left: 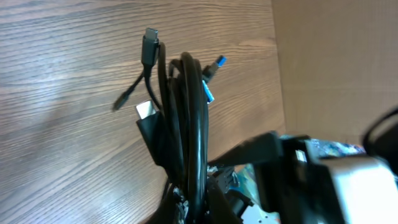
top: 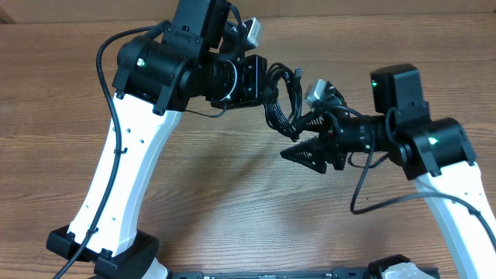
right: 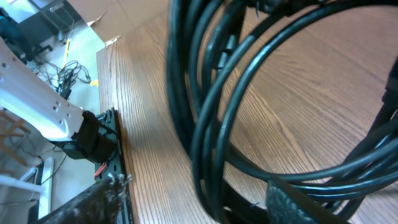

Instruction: Untangle cables

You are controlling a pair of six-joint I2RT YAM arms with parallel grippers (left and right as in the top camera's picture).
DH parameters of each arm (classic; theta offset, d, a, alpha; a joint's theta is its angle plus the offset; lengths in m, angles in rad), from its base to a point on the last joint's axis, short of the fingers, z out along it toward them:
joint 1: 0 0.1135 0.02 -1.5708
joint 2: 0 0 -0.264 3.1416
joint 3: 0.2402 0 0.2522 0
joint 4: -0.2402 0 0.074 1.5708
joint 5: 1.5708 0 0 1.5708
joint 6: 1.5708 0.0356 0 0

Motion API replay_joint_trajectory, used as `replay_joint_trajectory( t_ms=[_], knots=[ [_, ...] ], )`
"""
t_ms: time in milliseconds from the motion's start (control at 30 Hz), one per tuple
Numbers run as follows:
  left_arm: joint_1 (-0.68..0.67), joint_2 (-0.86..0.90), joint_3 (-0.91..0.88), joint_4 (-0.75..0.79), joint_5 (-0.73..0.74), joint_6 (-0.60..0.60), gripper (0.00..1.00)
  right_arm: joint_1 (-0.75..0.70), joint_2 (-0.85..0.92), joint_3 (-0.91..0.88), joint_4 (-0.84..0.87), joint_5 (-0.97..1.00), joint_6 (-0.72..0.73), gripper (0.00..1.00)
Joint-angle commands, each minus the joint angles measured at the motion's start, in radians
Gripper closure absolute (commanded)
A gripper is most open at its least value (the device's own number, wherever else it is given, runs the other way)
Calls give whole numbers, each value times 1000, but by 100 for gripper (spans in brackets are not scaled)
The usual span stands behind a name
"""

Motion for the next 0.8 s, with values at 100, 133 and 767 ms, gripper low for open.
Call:
replay_joint_trajectory(
  t_ms=[100, 133, 767],
  knots=[
    [4, -19, 4, 27, 58, -9, 96, 35, 44, 14, 11, -24, -15, 96],
    [8, -19, 4, 25, 58, -9, 96, 35, 44, 14, 12, -24, -15, 96],
    [106, -20, 4, -122, 55, 82, 96, -73, 42, 14, 36, 55, 96, 96]
  ],
)
